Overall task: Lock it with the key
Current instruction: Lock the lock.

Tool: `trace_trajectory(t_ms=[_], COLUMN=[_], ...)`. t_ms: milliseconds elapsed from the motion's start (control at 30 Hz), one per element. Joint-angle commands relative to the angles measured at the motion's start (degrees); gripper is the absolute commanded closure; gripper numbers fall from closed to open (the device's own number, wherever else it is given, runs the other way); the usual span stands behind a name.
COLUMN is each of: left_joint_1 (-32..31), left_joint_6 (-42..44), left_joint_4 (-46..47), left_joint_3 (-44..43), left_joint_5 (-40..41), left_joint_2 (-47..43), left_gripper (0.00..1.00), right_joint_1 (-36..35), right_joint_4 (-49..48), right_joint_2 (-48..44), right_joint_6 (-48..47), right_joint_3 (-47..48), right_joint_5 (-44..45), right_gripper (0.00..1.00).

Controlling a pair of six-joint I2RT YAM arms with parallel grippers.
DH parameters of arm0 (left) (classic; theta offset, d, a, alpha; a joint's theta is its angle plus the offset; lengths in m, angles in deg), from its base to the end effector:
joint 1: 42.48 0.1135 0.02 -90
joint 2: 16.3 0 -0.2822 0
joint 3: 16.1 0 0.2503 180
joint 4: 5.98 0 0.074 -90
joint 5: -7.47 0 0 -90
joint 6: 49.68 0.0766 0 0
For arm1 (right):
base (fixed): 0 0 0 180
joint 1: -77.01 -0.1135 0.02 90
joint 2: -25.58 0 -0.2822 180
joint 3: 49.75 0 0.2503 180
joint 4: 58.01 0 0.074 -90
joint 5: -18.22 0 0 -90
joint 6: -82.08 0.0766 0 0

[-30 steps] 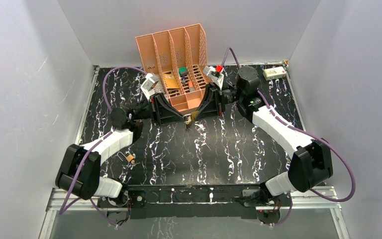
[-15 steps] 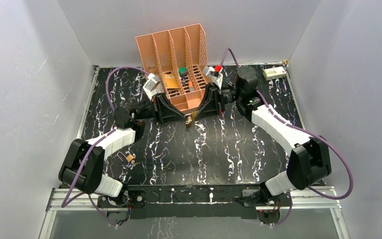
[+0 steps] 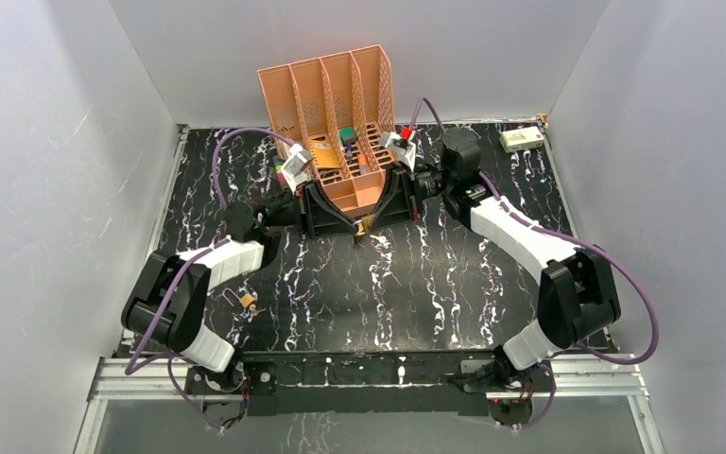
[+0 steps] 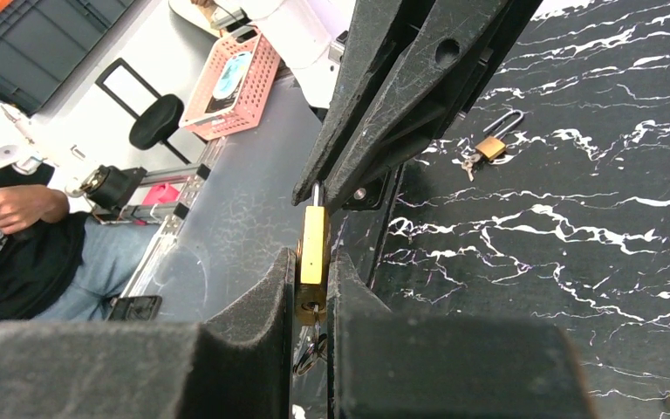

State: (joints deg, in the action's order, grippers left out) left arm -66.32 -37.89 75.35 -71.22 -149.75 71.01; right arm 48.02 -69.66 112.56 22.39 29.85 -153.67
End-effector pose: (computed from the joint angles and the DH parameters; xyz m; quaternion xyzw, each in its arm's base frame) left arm 0.2334 -0.1804 0.3404 0.3286 0.4956 -0.7283 0.3407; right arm 0.2588 0.2301 0.3695 -0.4744 0.5193 0.6613 0.2606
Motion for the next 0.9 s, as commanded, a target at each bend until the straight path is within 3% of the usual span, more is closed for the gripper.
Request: trace_trajectory(t_ms=[0, 133, 400, 467, 633, 733, 867], left_joint_1=[-3.28, -3.24, -2.85, -2.38, -1.33, -1.3, -1.3], left_joint_6=[5.88, 6.03, 9.07, 10.12, 13.6, 15.49, 15.62], left_joint_4=[6.91, 6.53, 1.43, -0.52, -6.09, -8.88, -10.02], left_joint_3=[-0.88, -1.56, -3.16, -3.37, -3.86, -4.46, -5.04], left_joint_5=[4.95, 4.78, 3.77, 3.72, 4.01, 4.14, 3.61], left_joint_2=[4.03, 3.78, 0.41, -1.06, -4.63, -6.21, -7.28], left_gripper=[1.0, 1.0, 1.0, 1.0, 1.0, 1.0, 1.0], right_joint_1=[-7.83, -7.78, -6.77, -5.93, -3.54, -2.9, -1.27], right_joint_4=[-7.75, -6.28, 5.82, 6.13, 6.18, 6.54, 7.57], right_joint_2=[-0.41, -0.82, -2.85, -3.92, -7.02, -8.33, -10.06], right_joint_6=[1.69, 0.81, -8.32, -8.85, -9.3, -9.64, -10.51], right_joint_3=[1.41, 1.86, 4.37, 3.68, 1.96, 1.4, 0.64], right_joint_5=[5.09, 5.06, 7.69, 8.62, 8.41, 8.33, 9.32], right_gripper=[1.0, 1.0, 0.98, 0.78, 0.5, 0.42, 0.39])
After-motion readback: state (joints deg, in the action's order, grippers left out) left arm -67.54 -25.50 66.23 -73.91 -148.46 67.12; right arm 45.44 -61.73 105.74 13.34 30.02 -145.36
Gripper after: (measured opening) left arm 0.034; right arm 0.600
